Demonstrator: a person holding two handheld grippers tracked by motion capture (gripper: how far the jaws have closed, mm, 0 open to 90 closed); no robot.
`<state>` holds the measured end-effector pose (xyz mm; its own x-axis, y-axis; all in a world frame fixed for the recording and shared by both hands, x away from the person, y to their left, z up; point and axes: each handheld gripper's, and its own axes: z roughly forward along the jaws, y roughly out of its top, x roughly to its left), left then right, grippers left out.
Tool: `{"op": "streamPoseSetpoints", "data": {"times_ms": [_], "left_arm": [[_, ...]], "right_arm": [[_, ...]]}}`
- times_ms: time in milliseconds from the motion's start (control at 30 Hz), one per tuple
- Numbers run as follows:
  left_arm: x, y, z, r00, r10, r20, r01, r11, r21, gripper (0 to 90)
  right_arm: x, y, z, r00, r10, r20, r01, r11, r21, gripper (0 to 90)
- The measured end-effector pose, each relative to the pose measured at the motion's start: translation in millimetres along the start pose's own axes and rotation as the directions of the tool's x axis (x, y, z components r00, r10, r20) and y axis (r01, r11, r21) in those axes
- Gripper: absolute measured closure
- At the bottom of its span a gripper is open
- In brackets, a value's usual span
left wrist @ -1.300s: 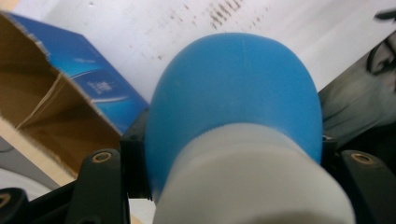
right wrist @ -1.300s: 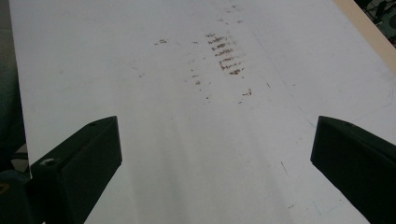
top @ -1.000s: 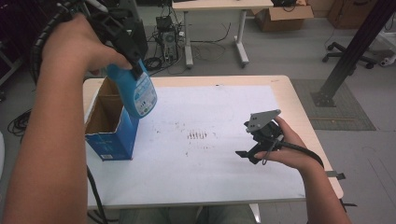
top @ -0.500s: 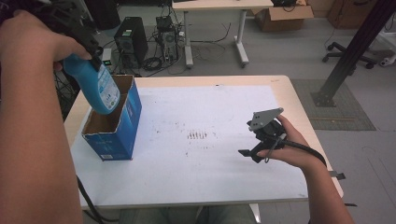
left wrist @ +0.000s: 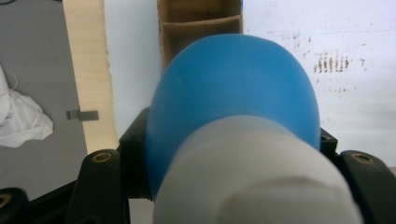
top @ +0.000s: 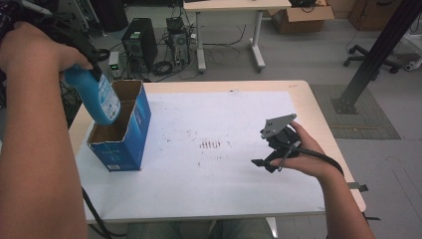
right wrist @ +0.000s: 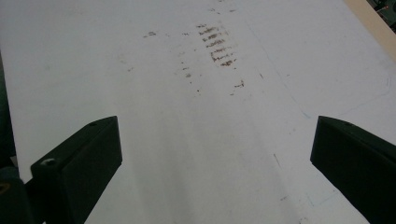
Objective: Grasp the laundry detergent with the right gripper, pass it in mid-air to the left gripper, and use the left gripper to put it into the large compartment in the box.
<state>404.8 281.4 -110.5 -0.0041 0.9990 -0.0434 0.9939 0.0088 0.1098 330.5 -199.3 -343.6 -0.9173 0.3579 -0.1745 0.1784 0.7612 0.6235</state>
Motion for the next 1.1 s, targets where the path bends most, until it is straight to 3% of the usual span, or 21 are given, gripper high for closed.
{"op": "streamPoseSetpoints", "data": {"times_ms": [167, 400, 1100], "left_arm": [[1.8, 1.9, 12.6, 1.0, 0.002, 0.0, -0.002, 0.9999, 0.011, 38.4], [3.1, 3.3, 42.3, 1.0, -0.001, -0.001, 0.001, 0.9995, 0.031, 38.4], [12.3, 0.4, 101.9, 0.9999, -0.003, -0.015, 0.003, 0.9984, 0.057, 38.4]], "right_arm": [[0.5, 0.6, 0.5, 1.0, 0.001, -0.003, -0.001, 1.0, 0.003, 2.2], [3.0, 0.5, 3.2, 1.0, 0.0, -0.005, 0.0, 1.0, 0.005, 2.2], [8.0, 2.5, 9.0, 0.9999, -0.002, -0.015, 0.002, 1.0, 0.0, 2.2]]}}
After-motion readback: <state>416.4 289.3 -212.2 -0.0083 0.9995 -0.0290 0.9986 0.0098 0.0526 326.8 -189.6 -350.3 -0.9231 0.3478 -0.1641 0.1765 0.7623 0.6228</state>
